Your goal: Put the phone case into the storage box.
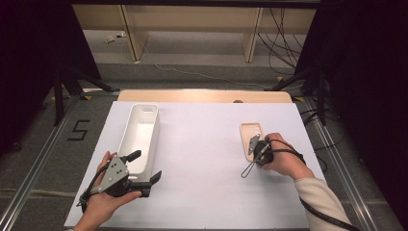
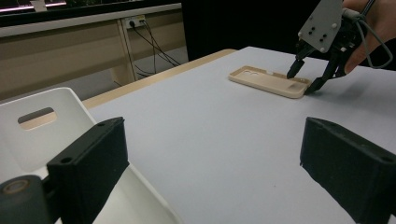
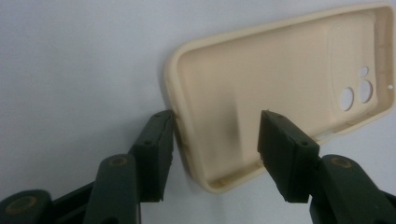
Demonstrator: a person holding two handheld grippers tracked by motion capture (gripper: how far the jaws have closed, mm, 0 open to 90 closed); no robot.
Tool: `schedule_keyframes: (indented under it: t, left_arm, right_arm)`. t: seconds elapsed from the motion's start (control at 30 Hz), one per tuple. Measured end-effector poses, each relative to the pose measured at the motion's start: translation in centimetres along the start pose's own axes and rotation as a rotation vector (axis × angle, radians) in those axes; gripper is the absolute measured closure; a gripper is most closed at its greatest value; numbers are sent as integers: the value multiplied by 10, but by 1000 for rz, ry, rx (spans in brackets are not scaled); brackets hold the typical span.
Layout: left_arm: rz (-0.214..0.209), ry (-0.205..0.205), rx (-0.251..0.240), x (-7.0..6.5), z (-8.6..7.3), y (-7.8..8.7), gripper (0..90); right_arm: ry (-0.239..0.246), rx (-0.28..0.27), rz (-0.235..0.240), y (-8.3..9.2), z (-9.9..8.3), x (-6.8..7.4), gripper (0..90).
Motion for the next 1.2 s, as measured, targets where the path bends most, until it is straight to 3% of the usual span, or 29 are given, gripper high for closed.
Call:
schedule_keyframes:
  t: [0.27, 0.37, 1.2]
  left_arm:
    - [-1, 0, 0, 0, 0, 0, 72]
    - [-1, 0, 0, 0, 0, 0, 72]
    - [-3, -1, 3, -1, 0, 0, 74]
  right_arm:
    - [60, 18, 36, 0, 3, 2, 609]
    - [63, 19, 46, 0, 4, 2, 640]
    - [114, 33, 109, -2, 6, 0, 739]
Point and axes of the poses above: each handheld gripper's, and its own axes: y roughly backward along the jaws, z roughly out of its top, x roughly to its left, the point moved 2 cm from there along -y, roughly forward along the jaws, and after that the axes turned 2 degrees about y, right-handed, at the moved point
